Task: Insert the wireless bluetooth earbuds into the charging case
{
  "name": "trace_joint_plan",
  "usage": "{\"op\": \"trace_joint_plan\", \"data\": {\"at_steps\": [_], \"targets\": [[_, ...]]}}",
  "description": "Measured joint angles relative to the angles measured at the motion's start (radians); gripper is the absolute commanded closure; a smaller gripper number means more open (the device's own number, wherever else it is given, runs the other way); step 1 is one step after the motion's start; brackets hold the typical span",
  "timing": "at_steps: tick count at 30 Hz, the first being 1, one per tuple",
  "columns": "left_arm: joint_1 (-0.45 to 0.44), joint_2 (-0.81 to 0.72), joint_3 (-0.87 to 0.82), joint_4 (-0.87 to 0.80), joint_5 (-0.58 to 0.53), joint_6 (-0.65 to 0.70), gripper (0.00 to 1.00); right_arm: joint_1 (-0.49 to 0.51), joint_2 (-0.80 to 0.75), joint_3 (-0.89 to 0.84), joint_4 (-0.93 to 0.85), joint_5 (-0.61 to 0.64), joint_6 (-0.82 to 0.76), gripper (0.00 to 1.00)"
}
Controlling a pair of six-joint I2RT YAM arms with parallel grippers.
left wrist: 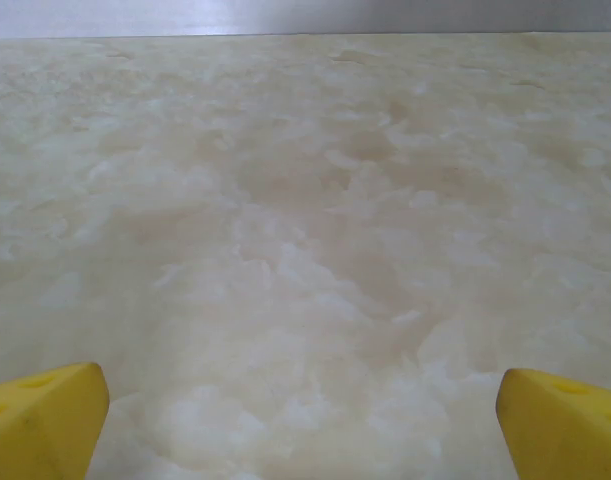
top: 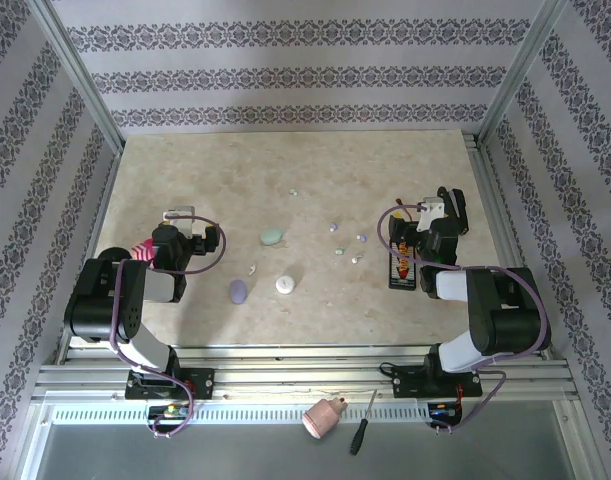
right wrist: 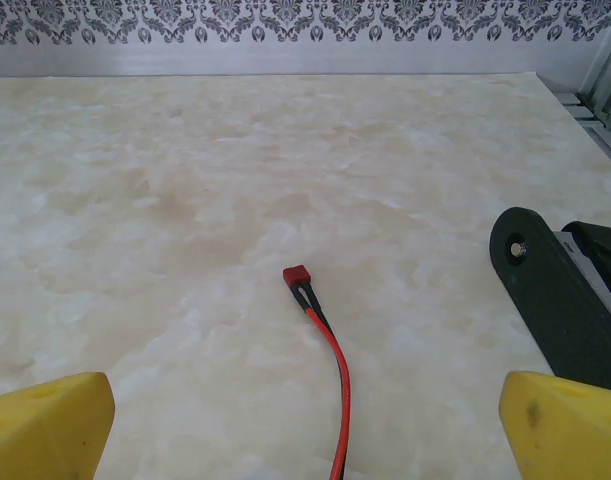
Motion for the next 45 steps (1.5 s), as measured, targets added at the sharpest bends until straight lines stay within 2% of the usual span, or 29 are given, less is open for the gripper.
{"op": "trace_joint_plan", "data": {"at_steps": [27, 30, 35, 40, 45], "targets": [[-0.001, -0.001, 0.0, -0.002, -0.004, 0.0, 0.01, 0.0, -0.004, 0.0, -0.012, 0.001, 0.0, 0.02], [-0.009, -0.042, 0.003, -0.059, -0.021, 0.001, 0.01, 0.0, -0.055, 0.0, -0.071, 0.003, 0.0, 0.02], [-0.045, -0.22, 0.031, -0.197, -0.089, 0.008, 0.01, 0.021, -0.225, 0.016, -0.191, 0.009, 0.004, 0.02], [-0.118, -0.385, 0.083, -0.345, -0.146, -0.004, 0.01, 0.117, -0.36, 0.08, -0.335, 0.012, 0.048, 0.02], [-0.179, -0.488, 0.145, -0.531, -0.146, -0.084, 0.01, 0.357, -0.441, 0.155, -0.494, 0.073, 0.053, 0.02]]}}
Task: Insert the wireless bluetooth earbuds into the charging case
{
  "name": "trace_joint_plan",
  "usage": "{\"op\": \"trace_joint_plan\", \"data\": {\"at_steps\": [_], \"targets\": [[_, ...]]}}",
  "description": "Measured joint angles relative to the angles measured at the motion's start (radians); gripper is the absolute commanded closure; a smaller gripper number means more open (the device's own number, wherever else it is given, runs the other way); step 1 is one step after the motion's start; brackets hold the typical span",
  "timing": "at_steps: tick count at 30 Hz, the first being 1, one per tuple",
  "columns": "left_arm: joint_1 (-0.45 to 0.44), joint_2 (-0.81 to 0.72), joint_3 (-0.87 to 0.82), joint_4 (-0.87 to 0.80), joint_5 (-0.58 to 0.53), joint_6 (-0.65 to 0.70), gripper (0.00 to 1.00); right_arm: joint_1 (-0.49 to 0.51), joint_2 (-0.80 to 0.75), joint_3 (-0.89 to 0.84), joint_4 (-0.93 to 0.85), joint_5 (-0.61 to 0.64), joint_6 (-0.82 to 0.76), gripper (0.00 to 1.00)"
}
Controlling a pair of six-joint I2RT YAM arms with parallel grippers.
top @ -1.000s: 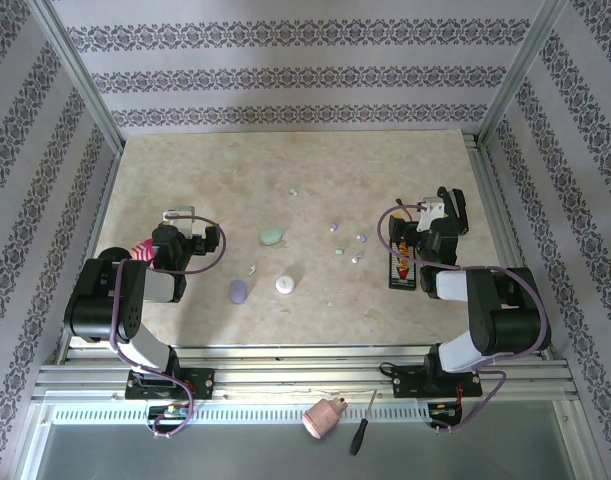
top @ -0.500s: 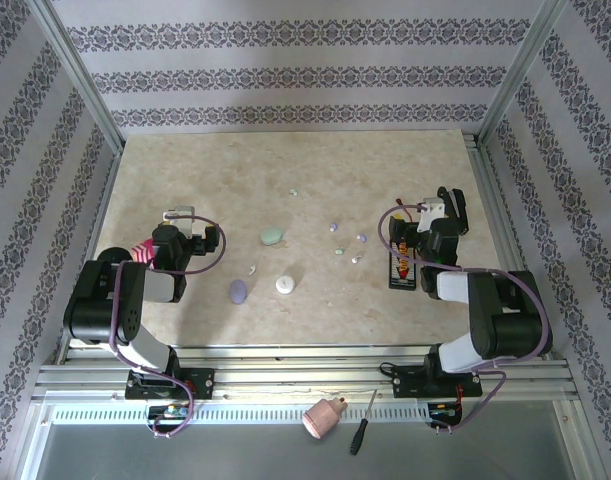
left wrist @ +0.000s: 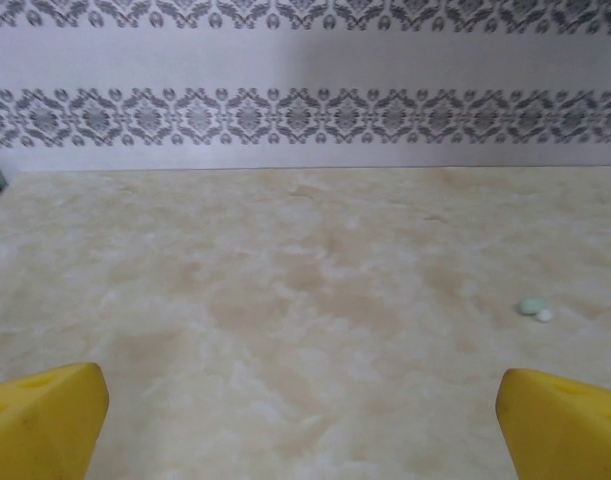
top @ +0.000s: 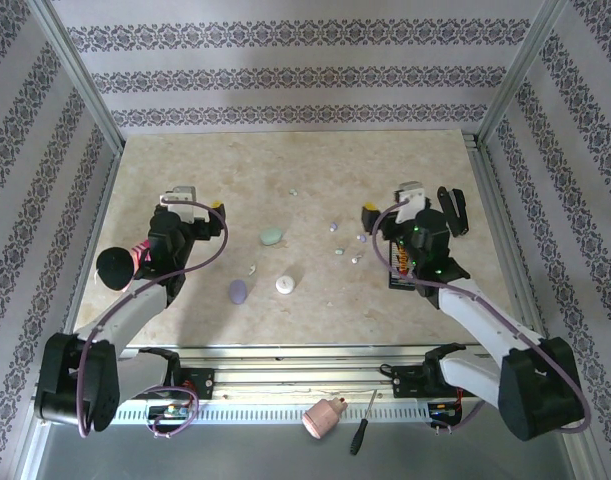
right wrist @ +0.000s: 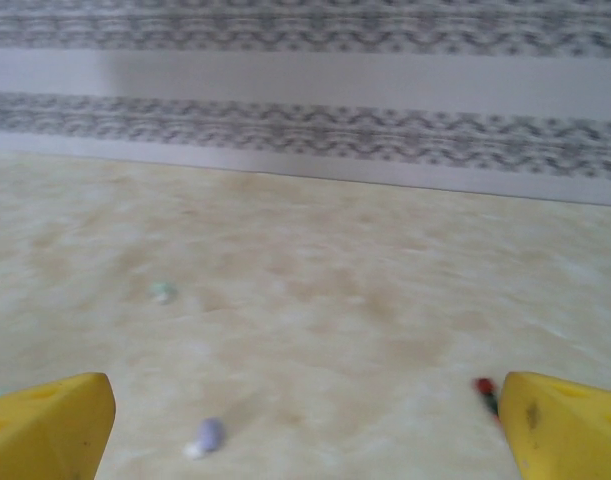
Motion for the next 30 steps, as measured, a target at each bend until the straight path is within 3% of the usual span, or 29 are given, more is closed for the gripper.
{"op": "trace_joint_plan", "data": {"at_steps": [8, 12, 20, 26, 30], "targets": [[-0.012, -0.066, 0.014, -0.24, 0.058, -0.158, 0.01, 0.398, 0.002, 0.032, -0.116, 0.133, 0.031, 0.02], [-0.012, -0.089, 0.013, -0.288, 0.068, -0.203, 0.01, 0.523, 0.101, 0.085, -0.195, 0.176, 0.116, 0.02], [-0.012, -0.098, 0.013, -0.319, 0.083, -0.249, 0.01, 0.618, 0.333, 0.216, -0.338, 0.208, 0.291, 0.02], [-0.012, -0.108, 0.013, -0.348, 0.086, -0.261, 0.01, 0.64, 0.486, 0.353, -0.468, 0.21, 0.34, 0.17], [-0.012, -0.114, 0.013, -0.37, 0.085, -0.261, 0.01, 0.647, 0.559, 0.418, -0.521, 0.209, 0.345, 0.2]]}}
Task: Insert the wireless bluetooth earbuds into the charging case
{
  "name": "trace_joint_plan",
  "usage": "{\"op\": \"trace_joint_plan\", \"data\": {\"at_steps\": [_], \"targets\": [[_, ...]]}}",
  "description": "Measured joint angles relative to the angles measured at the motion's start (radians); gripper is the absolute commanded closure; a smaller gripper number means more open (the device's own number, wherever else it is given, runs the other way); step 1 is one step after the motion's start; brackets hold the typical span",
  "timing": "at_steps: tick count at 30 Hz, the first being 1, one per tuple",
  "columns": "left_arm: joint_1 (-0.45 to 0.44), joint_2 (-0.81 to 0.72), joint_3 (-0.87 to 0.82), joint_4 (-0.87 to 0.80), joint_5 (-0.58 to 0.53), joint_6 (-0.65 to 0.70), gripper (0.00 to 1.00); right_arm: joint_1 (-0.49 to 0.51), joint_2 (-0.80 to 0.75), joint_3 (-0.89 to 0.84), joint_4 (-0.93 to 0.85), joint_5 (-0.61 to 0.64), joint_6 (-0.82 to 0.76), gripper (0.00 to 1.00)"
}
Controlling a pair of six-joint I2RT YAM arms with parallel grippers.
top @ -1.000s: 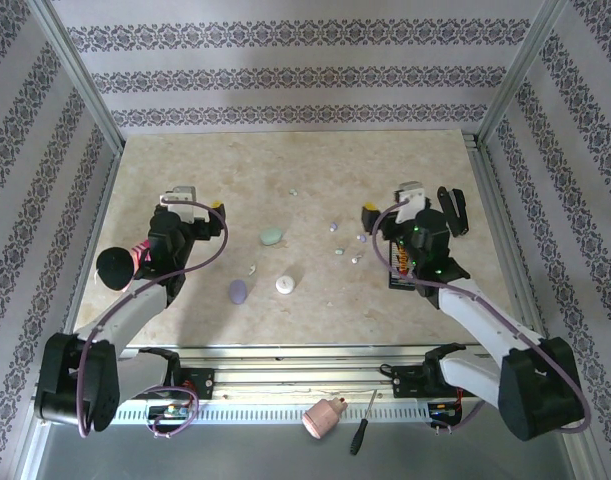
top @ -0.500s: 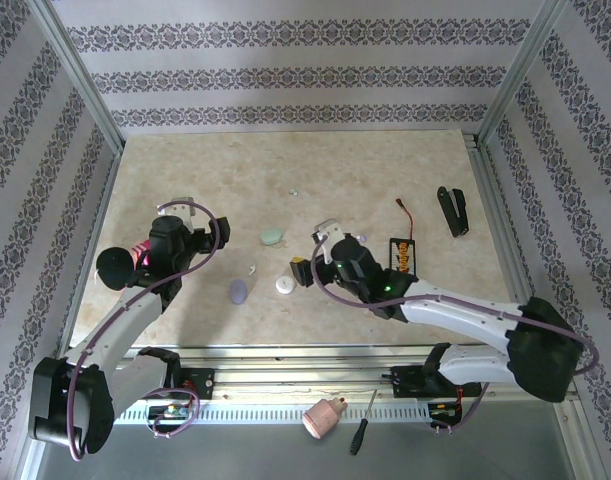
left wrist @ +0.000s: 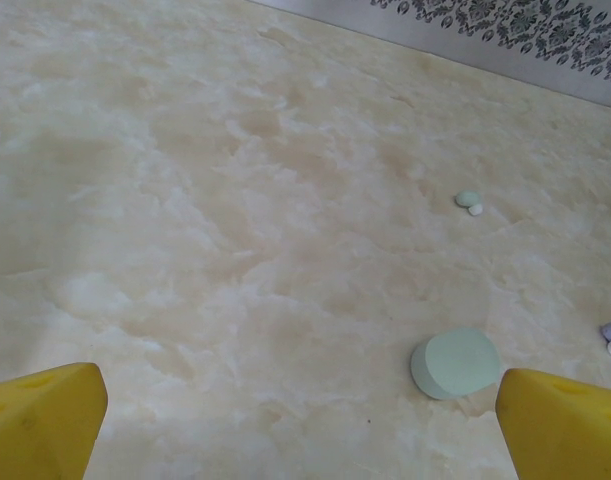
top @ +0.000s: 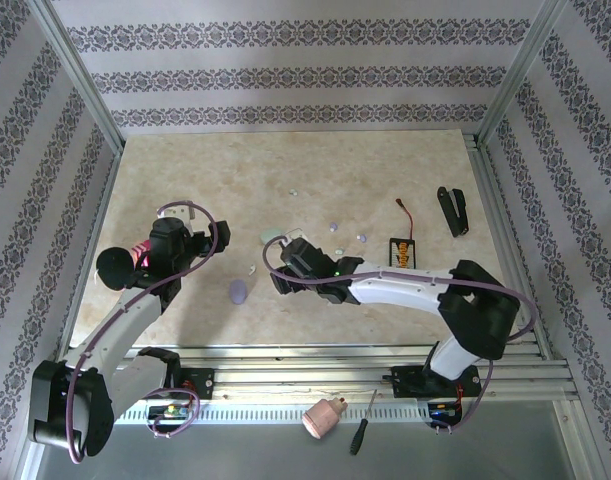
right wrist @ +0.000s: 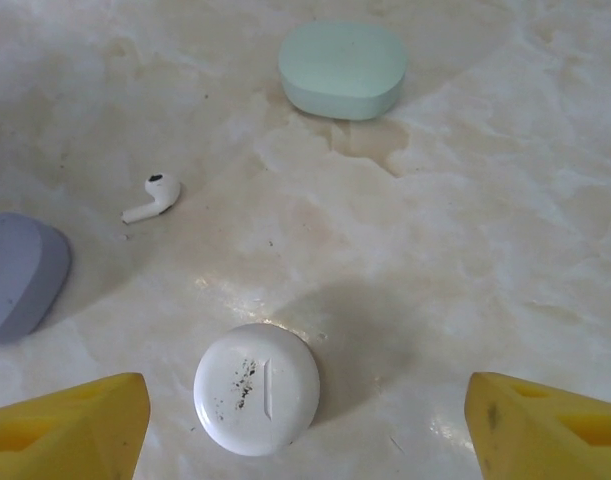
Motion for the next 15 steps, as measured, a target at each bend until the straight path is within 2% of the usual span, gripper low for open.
{"op": "trace_joint_plan", "data": {"at_steps": [15], "targets": [[0.0, -0.002, 0.0, -0.042, -0.011, 0.001, 0.01, 0.013, 0.186, 0.116, -0.118, -0.031, -0.003, 0.3]]}}
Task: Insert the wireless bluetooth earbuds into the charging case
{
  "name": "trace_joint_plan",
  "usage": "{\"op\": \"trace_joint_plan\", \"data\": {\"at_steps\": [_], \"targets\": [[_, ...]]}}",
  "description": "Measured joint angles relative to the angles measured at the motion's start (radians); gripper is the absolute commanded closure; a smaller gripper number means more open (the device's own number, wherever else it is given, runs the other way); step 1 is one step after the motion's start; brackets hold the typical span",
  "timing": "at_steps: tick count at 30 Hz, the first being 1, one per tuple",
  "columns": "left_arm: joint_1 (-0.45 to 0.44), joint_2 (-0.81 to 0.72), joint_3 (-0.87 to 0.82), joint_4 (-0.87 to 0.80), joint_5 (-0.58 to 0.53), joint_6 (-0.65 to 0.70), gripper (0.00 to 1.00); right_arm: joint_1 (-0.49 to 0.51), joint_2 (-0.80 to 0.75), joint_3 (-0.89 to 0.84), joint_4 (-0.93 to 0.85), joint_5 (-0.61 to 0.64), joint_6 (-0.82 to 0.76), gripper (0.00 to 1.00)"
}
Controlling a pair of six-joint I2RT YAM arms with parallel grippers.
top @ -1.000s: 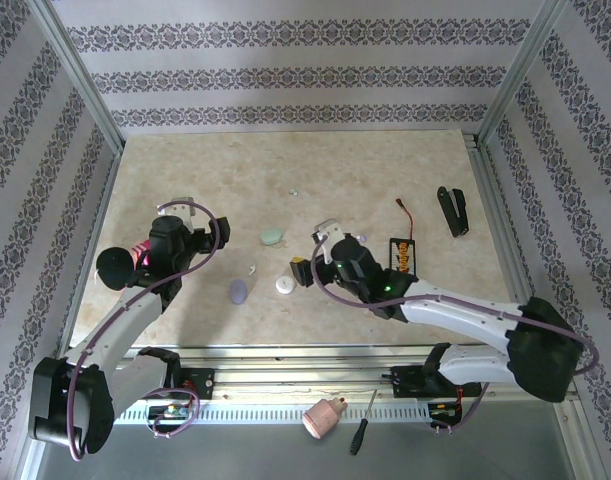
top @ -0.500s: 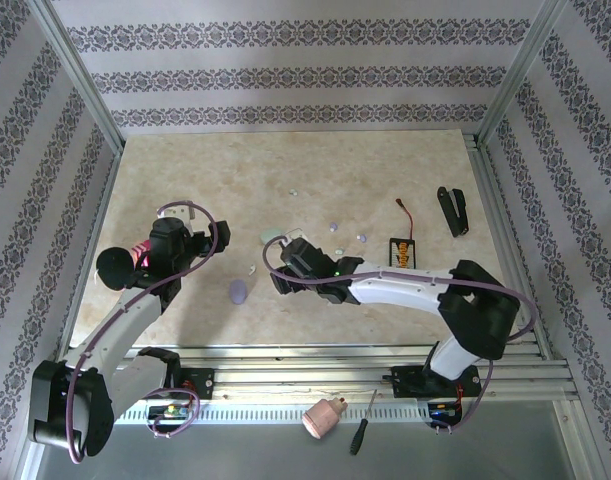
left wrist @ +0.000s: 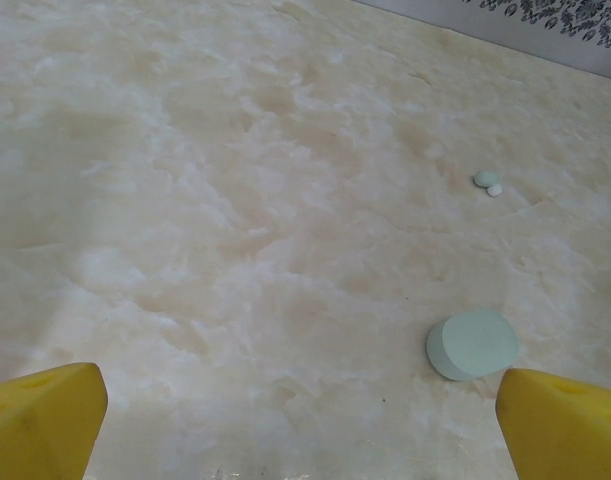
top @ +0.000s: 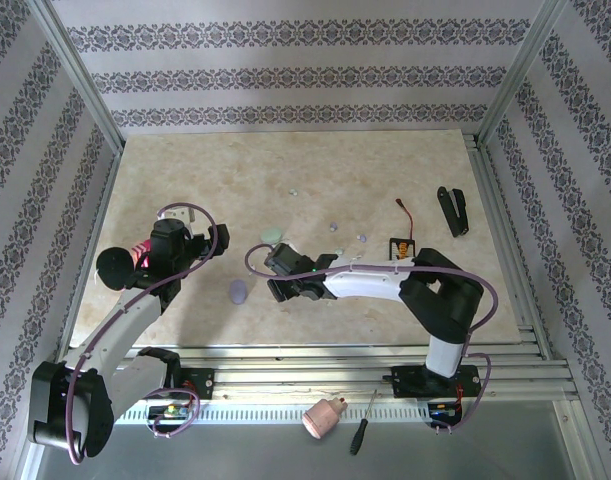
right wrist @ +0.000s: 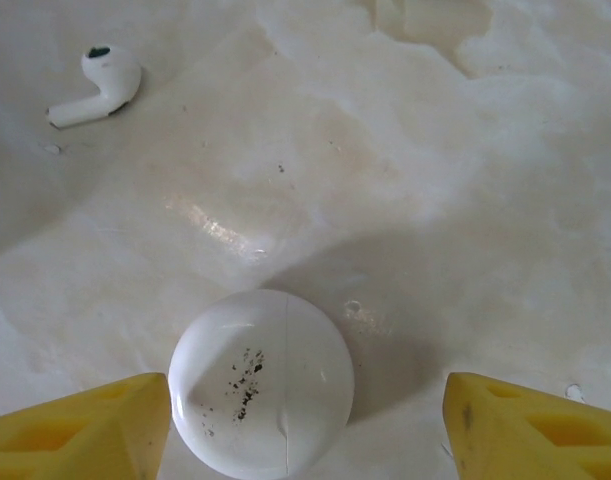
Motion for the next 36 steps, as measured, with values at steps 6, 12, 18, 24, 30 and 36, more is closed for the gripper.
{"op": "trace_joint_plan", "data": {"at_steps": [6, 12, 18, 24, 30, 36], "targets": [[0.0, 0.01, 0.0, 0.0, 0.0, 0.0, 0.01, 0.0, 0.035, 0.03, -0.015, -0.024, -0.006, 0.37], [0.0, 0.015, 0.0, 0.0, 0.0, 0.0, 0.01, 0.0, 0.064, 0.047, -0.031, -0.041, -0.008, 0.37], [0.0, 0.015, 0.0, 0.0, -0.001, 0.0, 0.01, 0.0, 0.066, 0.047, -0.051, -0.048, -0.008, 0.32], [0.0, 0.015, 0.0, 0.0, -0.007, 0.0, 0.01, 0.0, 0.066, 0.048, -0.075, -0.034, -0.001, 0.34], [0.0, 0.021, 0.0, 0.0, -0.007, -0.001, 0.01, 0.0, 0.066, 0.048, -0.098, -0.005, 0.016, 0.38], [0.0, 0.023, 0.0, 0.0, -0.007, -0.001, 0.01, 0.0, 0.065, 0.048, -0.106, 0.005, 0.024, 0.38]]}}
